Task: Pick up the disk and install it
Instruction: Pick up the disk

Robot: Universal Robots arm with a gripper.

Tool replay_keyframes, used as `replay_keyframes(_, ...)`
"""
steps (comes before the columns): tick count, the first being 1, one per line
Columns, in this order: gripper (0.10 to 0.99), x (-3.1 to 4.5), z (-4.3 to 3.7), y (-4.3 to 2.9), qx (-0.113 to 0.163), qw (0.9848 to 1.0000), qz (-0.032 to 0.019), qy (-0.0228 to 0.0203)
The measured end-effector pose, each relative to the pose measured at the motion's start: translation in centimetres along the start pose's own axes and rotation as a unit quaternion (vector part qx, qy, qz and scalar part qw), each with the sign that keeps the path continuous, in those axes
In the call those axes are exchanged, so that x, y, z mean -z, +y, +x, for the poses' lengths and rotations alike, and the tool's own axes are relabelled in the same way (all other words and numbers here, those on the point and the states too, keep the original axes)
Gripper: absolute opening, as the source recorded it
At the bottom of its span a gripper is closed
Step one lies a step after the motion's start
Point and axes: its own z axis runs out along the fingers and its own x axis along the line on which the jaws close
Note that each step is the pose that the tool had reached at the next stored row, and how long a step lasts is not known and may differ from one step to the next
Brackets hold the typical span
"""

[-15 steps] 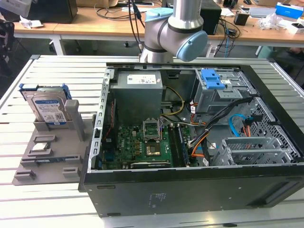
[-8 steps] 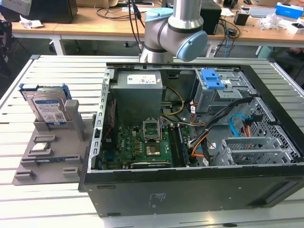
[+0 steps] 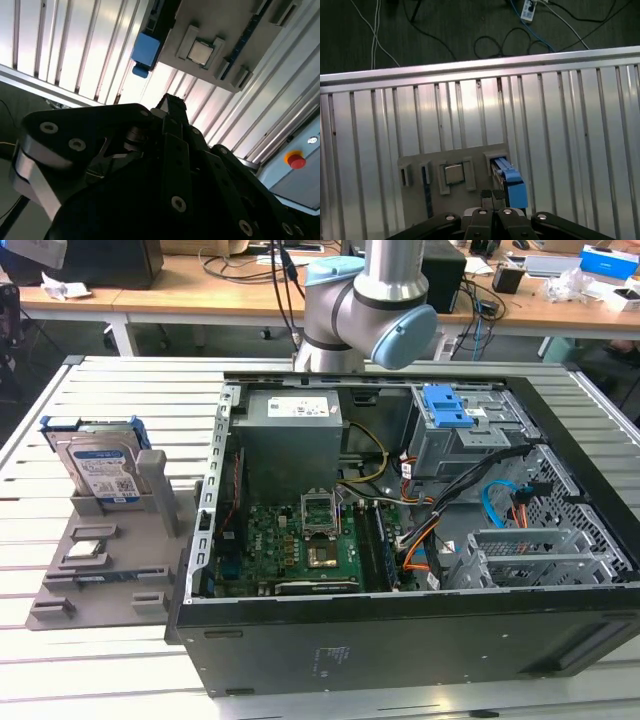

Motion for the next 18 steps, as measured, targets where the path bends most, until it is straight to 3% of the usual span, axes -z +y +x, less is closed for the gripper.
replay_keyframes(7,0.106,0.0,0.0,0.0,0.047,0.9989,-0.0011,0.0021)
replay_keyframes(14,0.106,0.0,0.0,0.0,0.093,0.9956,-0.0021,0.0042)
replay_keyframes(18,0.106,0.0,0.0,0.0,0.123,0.9924,-0.0029,0.0056)
